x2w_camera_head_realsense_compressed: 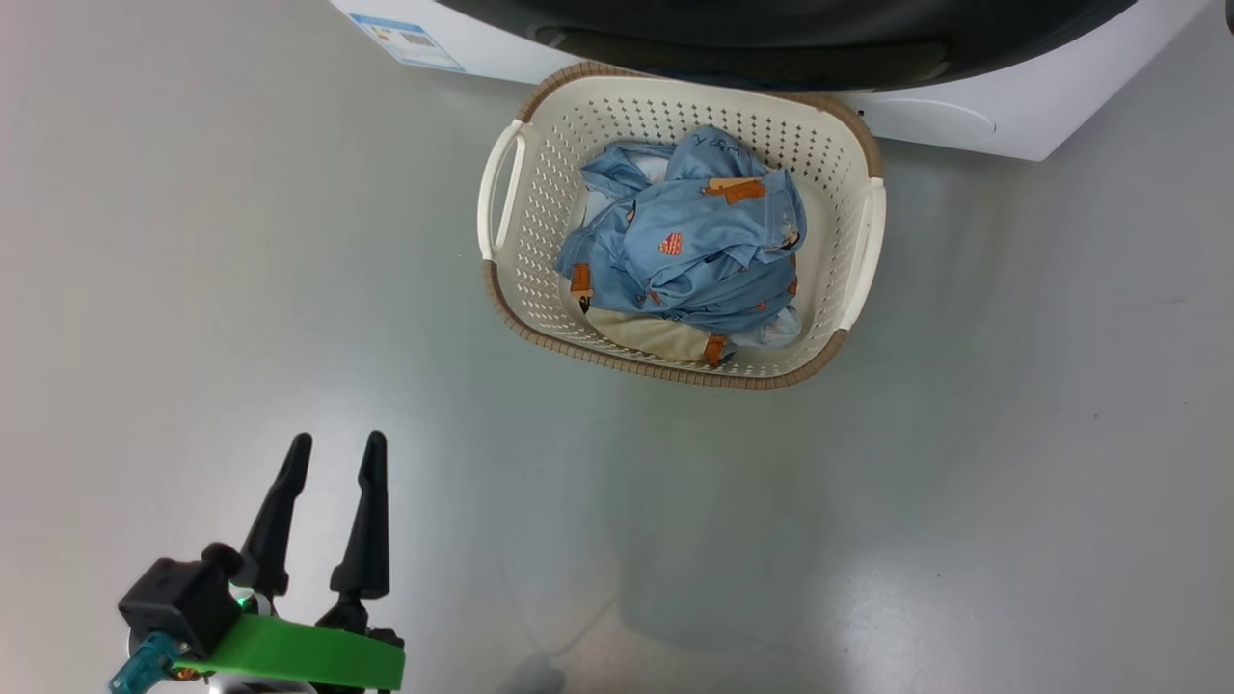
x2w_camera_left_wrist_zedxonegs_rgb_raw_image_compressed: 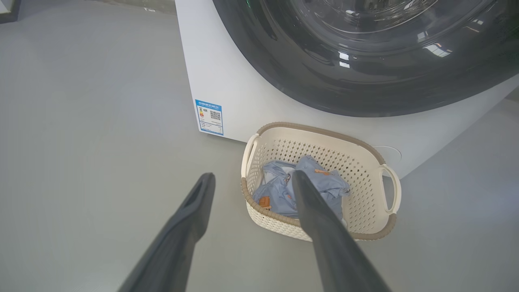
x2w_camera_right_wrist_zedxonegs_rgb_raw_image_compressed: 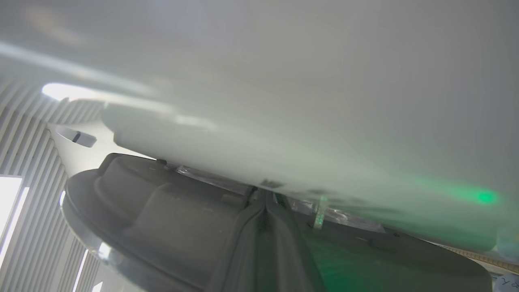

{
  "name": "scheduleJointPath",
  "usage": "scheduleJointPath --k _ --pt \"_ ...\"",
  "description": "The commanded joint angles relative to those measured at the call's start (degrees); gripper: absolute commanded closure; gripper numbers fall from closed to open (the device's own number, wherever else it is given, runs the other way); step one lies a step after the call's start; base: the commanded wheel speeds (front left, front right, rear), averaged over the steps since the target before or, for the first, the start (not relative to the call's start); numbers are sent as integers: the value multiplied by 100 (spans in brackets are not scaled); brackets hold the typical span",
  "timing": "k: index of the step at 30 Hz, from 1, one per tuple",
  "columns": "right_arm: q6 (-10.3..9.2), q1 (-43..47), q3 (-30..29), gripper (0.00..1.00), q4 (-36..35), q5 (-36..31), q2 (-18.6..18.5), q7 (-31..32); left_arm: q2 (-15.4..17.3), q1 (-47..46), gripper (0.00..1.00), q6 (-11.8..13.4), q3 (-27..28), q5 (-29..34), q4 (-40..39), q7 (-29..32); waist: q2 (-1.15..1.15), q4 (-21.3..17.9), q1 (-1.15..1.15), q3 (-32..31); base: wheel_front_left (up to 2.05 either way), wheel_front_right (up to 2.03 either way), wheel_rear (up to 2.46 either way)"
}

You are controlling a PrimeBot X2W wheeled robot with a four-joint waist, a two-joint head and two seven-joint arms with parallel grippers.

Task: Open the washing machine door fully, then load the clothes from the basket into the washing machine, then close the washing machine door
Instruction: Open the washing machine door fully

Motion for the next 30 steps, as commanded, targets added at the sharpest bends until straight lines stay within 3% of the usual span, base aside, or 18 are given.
scheduleJointPath --k 1,30 --pt "9 -38 125 100 -150 -32 102 -13 107 -35 0 39 217 -41 -107 -37 0 -11 0 -20 0 0 0" --pt "9 641 702 100 -343 94 420 237 107 -134 0 -7 437 -53 -75 -37 0 -326 0 -339 0 0 0"
